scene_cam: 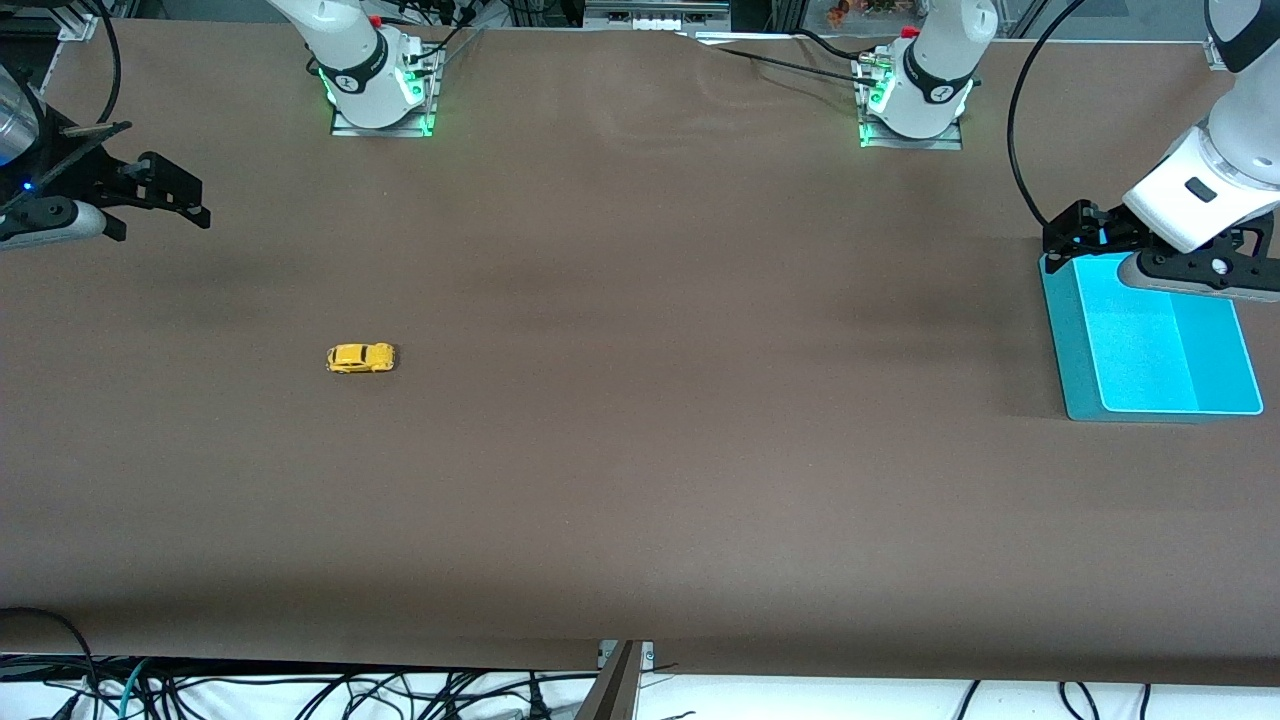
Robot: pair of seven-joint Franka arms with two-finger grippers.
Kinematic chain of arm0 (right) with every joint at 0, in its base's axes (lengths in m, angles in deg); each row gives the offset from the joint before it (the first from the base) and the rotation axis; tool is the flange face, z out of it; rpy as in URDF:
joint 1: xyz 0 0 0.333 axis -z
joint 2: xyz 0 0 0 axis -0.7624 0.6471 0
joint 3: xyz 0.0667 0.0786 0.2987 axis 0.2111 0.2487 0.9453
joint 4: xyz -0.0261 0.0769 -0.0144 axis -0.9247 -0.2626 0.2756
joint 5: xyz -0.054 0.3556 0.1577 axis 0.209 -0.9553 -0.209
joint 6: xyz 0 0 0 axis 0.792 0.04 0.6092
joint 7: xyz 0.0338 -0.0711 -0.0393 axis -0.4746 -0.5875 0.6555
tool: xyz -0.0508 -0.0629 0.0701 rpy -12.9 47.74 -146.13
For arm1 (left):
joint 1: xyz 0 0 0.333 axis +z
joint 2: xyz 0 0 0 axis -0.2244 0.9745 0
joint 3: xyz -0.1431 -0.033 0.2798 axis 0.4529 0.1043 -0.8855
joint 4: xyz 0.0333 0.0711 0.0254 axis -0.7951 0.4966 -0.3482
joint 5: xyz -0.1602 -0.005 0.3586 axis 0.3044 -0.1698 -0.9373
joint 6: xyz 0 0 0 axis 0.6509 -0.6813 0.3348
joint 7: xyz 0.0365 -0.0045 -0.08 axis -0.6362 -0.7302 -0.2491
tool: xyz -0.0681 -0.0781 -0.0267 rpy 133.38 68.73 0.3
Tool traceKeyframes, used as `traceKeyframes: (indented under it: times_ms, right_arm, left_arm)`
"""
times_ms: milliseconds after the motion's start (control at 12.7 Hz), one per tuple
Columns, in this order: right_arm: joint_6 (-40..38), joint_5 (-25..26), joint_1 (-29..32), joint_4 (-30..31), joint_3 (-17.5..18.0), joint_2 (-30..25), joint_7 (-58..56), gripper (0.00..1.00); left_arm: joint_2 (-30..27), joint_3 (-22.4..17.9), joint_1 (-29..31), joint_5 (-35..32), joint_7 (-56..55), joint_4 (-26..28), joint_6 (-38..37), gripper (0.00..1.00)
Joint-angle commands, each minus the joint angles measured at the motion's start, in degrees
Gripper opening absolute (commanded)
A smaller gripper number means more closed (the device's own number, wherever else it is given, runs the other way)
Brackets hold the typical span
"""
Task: Wind and store yellow beetle car
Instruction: 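Move the right gripper over the yellow beetle car and lower it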
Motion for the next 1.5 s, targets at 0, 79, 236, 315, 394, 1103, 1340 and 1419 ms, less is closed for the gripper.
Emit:
traceKeyframes:
  times_ms: [0,79,236,315,394,1103,1340,1419]
  right_arm:
    - [-0.61,0.08,-0.66,-1.03,-0.60,0.29,0.86,1.00]
    - [-0.61,0.08,-0.66,-1.03,-0.60,0.29,0.86,1.00]
    - [-0.43,0.08,-0.66,-0.77,-0.60,0.38,0.94,1.00]
    - [-0.08,0.08,-0.66,-0.33,-0.52,0.82,1.03,1.00]
    - [0.09,0.08,-0.66,0.72,-0.52,1.17,0.94,1.00]
    - [20.02,0.25,-0.92,16.44,1.76,7.67,-21.60,1.00]
    - [33.97,0.25,-0.92,24.87,2.03,9.34,-36.88,1.00]
    - [37.07,0.25,-0.92,26.12,2.03,10.48,-42.59,1.00]
  left_arm:
    - [0.71,-0.06,-0.31,0.29,0.05,-1.65,-0.86,1.00]
    - [0.71,-0.06,-0.31,0.29,-0.03,-1.65,-0.95,1.00]
    - [0.71,-0.06,-0.23,0.20,0.14,-1.65,-0.95,1.00]
    - [0.71,-0.15,0.12,0.20,0.23,-1.65,-1.47,1.00]
    - [0.71,-0.15,0.21,0.20,0.40,-1.65,-1.82,1.00]
    - [0.71,-0.15,0.21,0.20,0.40,-1.65,-2.00,1.00]
    - [0.71,-0.15,0.21,0.20,0.32,-1.65,-2.00,1.00]
    - [0.71,-0.15,0.21,0.20,0.32,-1.65,-2.00,1.00]
